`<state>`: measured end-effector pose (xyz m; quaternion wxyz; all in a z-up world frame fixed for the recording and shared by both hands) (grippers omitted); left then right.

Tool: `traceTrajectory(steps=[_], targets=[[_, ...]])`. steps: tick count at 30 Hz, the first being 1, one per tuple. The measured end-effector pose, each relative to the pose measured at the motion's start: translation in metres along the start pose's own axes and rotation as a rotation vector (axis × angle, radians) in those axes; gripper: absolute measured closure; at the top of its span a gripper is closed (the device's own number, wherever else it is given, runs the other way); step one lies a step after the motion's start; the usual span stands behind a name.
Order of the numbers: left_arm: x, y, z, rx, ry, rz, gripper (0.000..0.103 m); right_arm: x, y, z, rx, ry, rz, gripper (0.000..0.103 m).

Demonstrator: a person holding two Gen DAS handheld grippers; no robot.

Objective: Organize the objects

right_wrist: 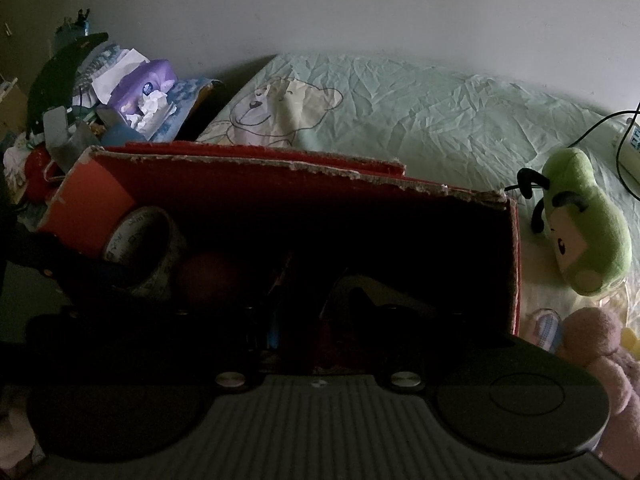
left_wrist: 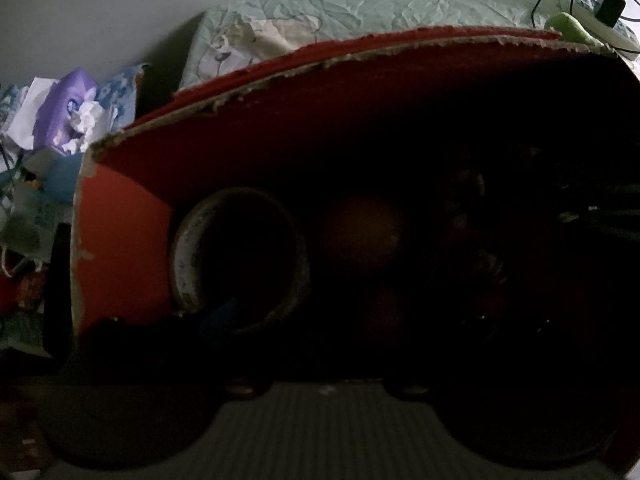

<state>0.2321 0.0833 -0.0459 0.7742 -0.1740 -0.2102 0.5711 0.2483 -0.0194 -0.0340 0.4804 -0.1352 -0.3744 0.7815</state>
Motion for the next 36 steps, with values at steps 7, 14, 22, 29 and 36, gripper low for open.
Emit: traceTrajectory(steps=[7,14,22,29,36], targets=[[0.0021,-0.0003,0.0014,0.01,-0.007,-0.009,0.007,0.0005,0.0004,0.0002,0.0,-0.002,0.001,0.067],[0.0025,-0.0002,0.0025,0.011,-0.016,-0.008,0.007,0.0006,0.0004,0.0001,0.0,-0.001,0.0,0.067],[0.002,-0.0006,0.0007,0.011,-0.027,-0.009,0.007,0.0003,0.0001,0.0012,-0.008,-0.009,-0.009,0.067],[-0.0006,0.0001,0.0012,0.008,-0.037,-0.01,0.007,0.0004,0.0009,-0.0006,0.006,-0.007,-0.002,0.067],[-0.002,0.0004,0.0006,0.008,-0.044,-0.016,0.006,0.0024,0.0018,-0.0021,0.017,0.005,0.006,0.067]])
Point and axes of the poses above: each gripper's, at about its wrist camera, not at the fingertips, and z roughly against the way its jaws point, x to its left, y to its underside, the point moved 2 cm from there along -z, roughly the way its jaws point, and after that the axes turned 13 degrees about -x, right-handed, at the moved point
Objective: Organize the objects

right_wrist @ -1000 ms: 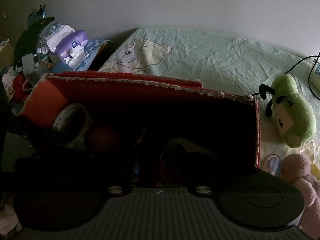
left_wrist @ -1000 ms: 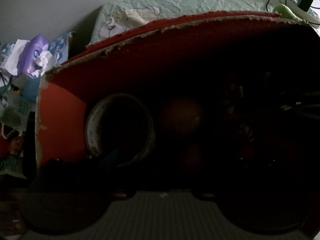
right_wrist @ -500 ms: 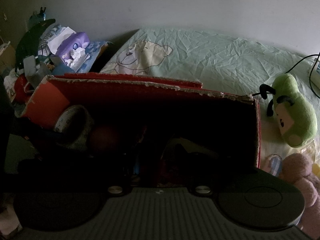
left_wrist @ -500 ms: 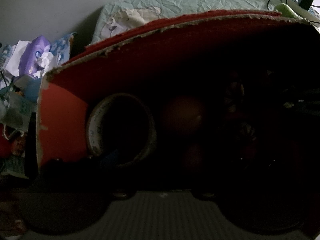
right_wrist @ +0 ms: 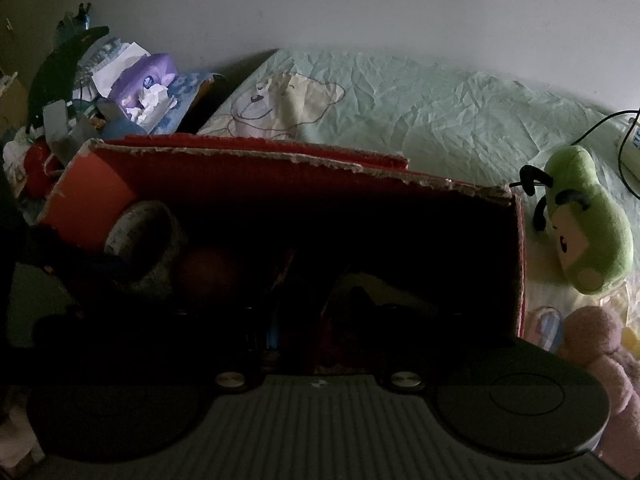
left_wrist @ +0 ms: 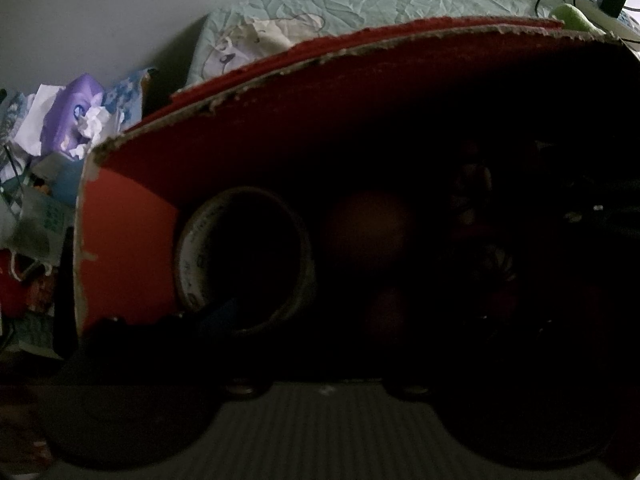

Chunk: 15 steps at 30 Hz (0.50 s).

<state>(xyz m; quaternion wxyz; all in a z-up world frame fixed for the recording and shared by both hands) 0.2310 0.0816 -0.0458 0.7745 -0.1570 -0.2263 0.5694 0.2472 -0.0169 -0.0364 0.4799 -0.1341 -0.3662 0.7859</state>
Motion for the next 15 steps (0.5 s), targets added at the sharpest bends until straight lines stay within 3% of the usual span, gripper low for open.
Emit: traceTrajectory(steps=[15], targets=[[-0.0029,0.0007,0.001,-0.008,-0.012,-0.005,0.007,-0.0006,0.0009,-0.0003,-0.004,-0.002,-0.007,0.066]])
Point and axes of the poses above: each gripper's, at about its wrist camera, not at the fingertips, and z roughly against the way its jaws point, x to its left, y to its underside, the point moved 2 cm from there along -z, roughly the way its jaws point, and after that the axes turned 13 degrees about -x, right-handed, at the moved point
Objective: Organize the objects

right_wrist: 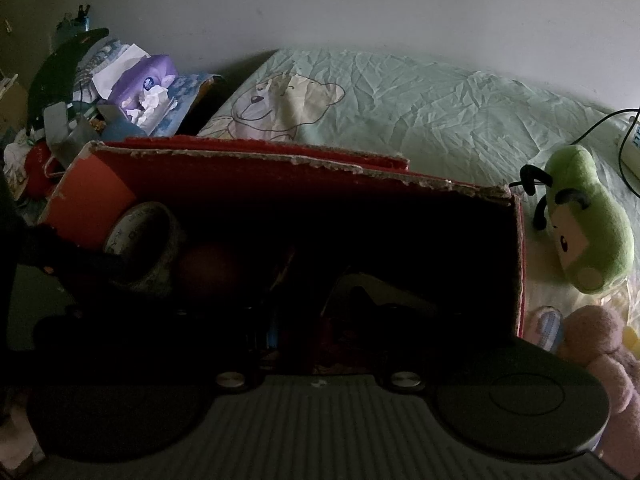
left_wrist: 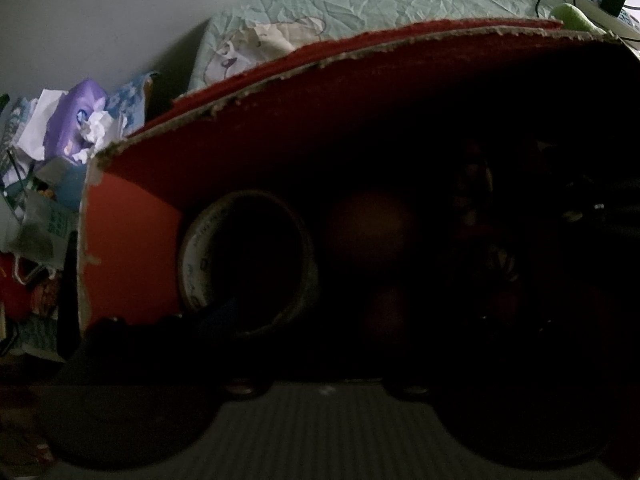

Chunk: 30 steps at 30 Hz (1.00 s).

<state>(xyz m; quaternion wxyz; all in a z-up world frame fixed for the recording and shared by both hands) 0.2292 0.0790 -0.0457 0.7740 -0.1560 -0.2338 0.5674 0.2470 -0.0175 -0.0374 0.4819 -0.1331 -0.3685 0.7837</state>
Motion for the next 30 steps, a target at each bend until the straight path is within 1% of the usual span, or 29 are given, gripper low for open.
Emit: traceTrajectory(steps=[10,20,30], targets=[[0.0007,-0.0023,-0.0009,-0.005,-0.002,0.0,0.007,0.0016,0.001,0.0006,-0.003,0.009,0.0,0.067],[-0.001,-0.0041,-0.0015,-0.013,-0.011,-0.007,0.007,-0.0004,0.0016,0.0044,-0.033,0.006,-0.019,0.068],[0.0,-0.0057,-0.0031,-0.013,-0.022,-0.011,0.007,-0.0001,0.0021,0.0027,-0.027,0.019,-0.024,0.068]])
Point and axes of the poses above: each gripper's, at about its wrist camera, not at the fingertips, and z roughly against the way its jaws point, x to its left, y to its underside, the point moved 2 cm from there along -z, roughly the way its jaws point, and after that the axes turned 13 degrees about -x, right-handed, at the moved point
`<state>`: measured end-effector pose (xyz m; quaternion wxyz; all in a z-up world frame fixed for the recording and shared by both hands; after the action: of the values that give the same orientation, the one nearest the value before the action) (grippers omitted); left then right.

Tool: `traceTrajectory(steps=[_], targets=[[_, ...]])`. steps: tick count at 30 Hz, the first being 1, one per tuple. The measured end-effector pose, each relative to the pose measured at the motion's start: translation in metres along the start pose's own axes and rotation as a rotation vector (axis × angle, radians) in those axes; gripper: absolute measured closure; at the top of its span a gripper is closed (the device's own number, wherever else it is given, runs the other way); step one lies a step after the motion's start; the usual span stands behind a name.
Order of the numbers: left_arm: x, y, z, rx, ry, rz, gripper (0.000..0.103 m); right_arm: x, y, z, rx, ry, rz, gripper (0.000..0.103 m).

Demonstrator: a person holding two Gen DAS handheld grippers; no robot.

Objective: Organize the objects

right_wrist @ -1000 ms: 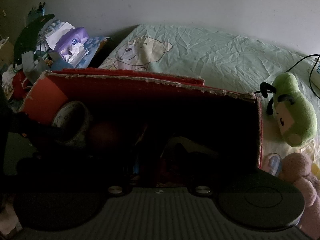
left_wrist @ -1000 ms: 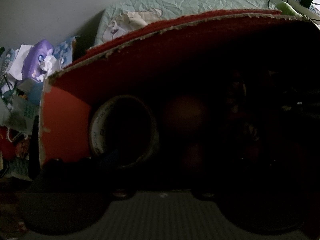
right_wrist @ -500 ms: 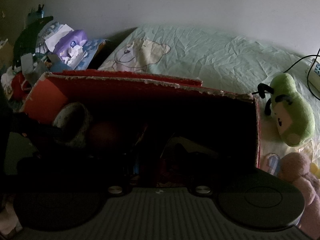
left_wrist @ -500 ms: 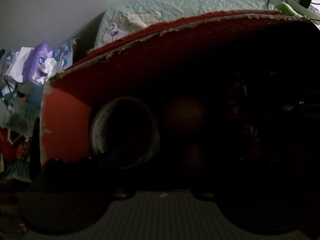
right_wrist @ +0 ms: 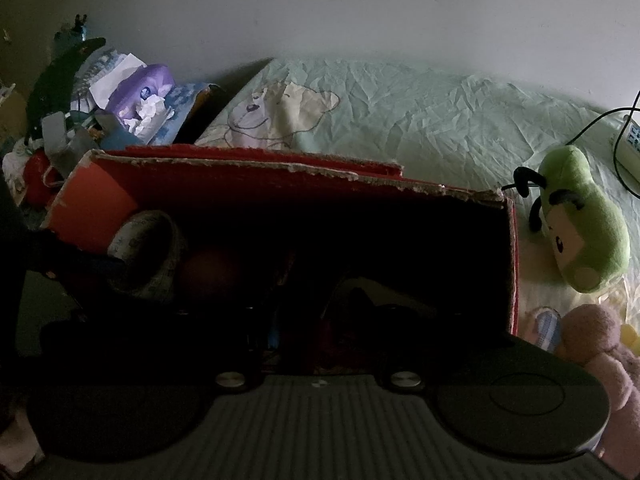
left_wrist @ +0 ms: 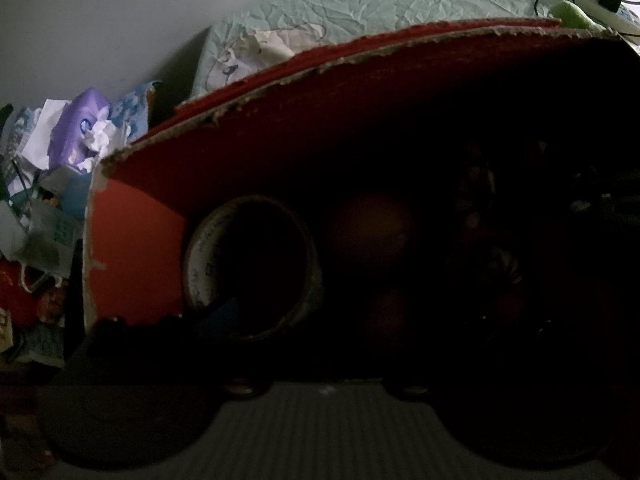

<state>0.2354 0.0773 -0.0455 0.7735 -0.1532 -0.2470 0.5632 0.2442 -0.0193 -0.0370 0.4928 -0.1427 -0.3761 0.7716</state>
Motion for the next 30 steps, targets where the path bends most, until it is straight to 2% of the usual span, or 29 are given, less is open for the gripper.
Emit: traceTrajectory(steps=[14,18,20,22,25,28,30], targets=[[-0.003,0.002,0.001,-0.007,-0.02,0.0,0.007,0.0,0.001,0.002,-0.018,-0.015,-0.004,0.067],[0.0,0.002,0.003,-0.022,-0.02,0.012,0.008,0.0,0.001,0.011,-0.068,0.011,0.003,0.068],[-0.001,0.003,0.007,-0.048,-0.019,0.011,0.008,0.001,0.0,0.023,-0.129,0.049,0.009,0.067],[0.002,0.004,0.016,-0.092,-0.015,0.026,0.008,0.0,0.0,0.037,-0.163,0.074,-0.019,0.056],[0.008,0.004,0.029,-0.126,-0.06,0.071,0.01,-0.005,0.006,0.064,-0.215,0.048,-0.084,0.055],[0.013,0.007,0.052,-0.165,-0.028,0.116,0.009,-0.009,0.015,0.091,-0.279,0.06,-0.118,0.047],[0.01,0.011,0.067,-0.192,-0.027,0.109,0.009,-0.011,0.021,0.106,-0.308,0.067,-0.146,0.043]])
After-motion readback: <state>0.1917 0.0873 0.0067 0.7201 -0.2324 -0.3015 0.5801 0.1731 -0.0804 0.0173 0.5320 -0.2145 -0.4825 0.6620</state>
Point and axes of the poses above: each gripper's, at about its wrist camera, not at the fingertips, and z roughly against the way its jaws point, x to its left, y to its underside, the point moved 2 cm from there along -z, roughly the way its jaws point, and after that the axes turned 13 degrees about -x, right-handed, at the moved point
